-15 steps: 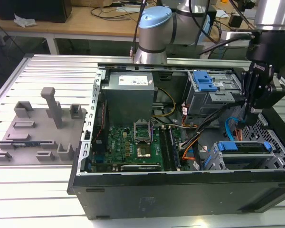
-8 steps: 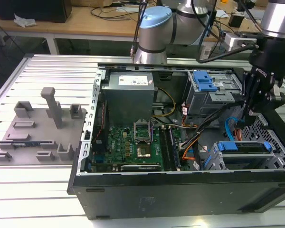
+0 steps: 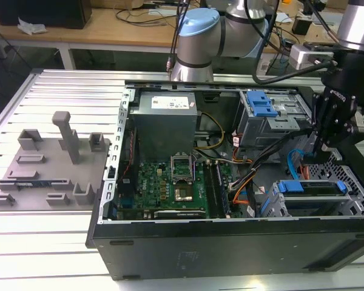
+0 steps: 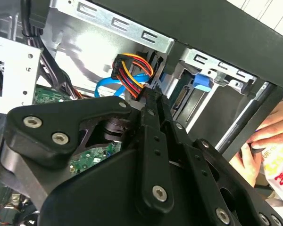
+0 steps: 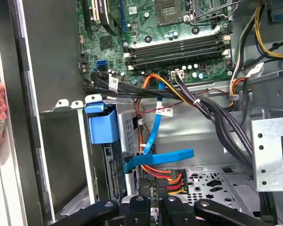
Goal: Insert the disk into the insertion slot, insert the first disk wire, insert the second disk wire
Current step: 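Insert the first disk wire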
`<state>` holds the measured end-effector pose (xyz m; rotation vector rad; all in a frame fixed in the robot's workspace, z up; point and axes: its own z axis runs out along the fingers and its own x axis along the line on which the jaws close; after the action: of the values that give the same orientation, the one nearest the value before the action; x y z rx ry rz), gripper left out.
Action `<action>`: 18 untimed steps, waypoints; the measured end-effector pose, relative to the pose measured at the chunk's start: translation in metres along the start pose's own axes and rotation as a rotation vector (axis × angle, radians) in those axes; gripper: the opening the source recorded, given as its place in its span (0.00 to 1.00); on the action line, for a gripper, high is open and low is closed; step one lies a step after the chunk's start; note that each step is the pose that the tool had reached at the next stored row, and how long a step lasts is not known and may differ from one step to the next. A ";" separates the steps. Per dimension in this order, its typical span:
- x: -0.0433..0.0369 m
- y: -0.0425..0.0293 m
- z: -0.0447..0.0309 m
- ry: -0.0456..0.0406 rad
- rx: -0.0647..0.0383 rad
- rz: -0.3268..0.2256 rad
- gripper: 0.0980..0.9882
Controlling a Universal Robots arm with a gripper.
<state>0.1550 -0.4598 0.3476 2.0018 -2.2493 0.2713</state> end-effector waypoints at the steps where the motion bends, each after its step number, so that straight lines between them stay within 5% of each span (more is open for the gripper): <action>1: 0.0000 0.0000 0.0000 -0.0001 0.000 0.000 0.08; 3: 0.0009 -0.0001 0.0001 -0.0006 -0.001 -0.001 0.08; 4: 0.0044 -0.0006 0.0007 -0.0211 -0.003 0.000 0.08; 6: 0.0072 -0.0009 0.0009 -0.0444 -0.006 0.001 0.08; 8: 0.0106 -0.0013 0.0011 -0.0986 -0.013 0.002 0.08; 11: 0.0139 -0.0017 0.0013 -0.1503 -0.019 0.004 0.08; 18: 0.0225 -0.0037 0.0023 -0.1629 -0.019 -0.005 0.08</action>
<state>0.1561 -0.4825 0.3502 2.0897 -2.3308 0.0887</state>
